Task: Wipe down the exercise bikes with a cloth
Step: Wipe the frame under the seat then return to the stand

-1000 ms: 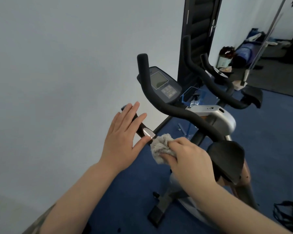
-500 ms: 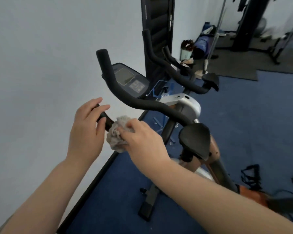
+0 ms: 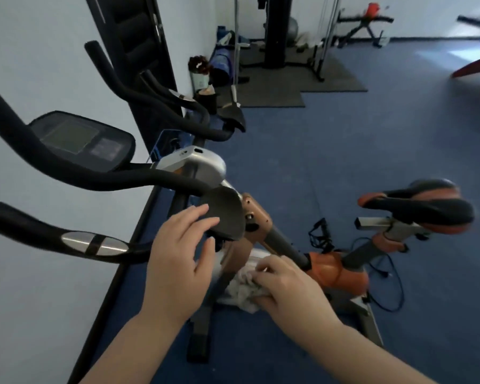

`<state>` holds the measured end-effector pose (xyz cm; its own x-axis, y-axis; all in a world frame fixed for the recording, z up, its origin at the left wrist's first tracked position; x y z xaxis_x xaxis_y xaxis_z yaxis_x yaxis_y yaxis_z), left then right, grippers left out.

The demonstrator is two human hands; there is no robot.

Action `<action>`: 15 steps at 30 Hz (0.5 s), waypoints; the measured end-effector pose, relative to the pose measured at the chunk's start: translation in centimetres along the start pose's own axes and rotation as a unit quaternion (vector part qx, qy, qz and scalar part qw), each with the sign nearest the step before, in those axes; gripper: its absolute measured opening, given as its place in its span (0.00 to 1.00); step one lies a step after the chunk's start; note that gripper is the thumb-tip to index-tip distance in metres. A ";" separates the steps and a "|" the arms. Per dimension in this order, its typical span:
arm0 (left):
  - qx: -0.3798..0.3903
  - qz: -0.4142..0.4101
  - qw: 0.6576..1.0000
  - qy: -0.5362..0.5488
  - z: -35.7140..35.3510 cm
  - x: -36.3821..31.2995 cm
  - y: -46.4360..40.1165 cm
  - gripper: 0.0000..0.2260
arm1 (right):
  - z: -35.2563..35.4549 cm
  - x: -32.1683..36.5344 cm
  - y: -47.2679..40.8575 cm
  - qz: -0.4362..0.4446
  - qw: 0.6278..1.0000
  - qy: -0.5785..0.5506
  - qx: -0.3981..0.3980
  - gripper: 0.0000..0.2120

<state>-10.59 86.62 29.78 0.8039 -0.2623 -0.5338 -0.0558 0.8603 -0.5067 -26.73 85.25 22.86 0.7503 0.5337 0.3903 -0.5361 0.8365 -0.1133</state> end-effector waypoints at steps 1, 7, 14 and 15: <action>0.008 -0.006 1.000 0.007 -0.8 -1.0 -0.1 0.13 | 1.0 -1.5 0.5 -0.021 1.000 0.001 -0.016 0.16; 0.074 -0.038 0.996 0.012 -6.8 -6.6 -1.0 0.12 | 5.9 -10.9 5.1 -0.125 0.989 0.003 -0.082 0.15; 0.157 -0.066 0.985 0.025 -18.2 -15.3 -0.8 0.10 | 11.4 -21.5 14.7 -0.246 0.960 -0.004 -0.134 0.14; 0.174 -0.069 0.982 0.025 -19.9 -16.4 -0.7 0.10 | 12.0 -22.7 15.9 -0.259 0.955 -0.003 -0.142 0.14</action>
<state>-35.51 81.65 25.43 0.7591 -0.4010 -0.5128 0.2644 0.9098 -0.3200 -56.94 84.94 23.16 0.8835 0.0393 0.4667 0.0335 0.9886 -0.1467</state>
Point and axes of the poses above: each hand's wrist, its own y-axis away from the middle knuckle, its own z-axis out of the back of the hand, x = y × z, the point moved 7 cm from there along -y, towards the middle knuckle, and after that the axes turned 1 degree about y, right-handed, at the moved point
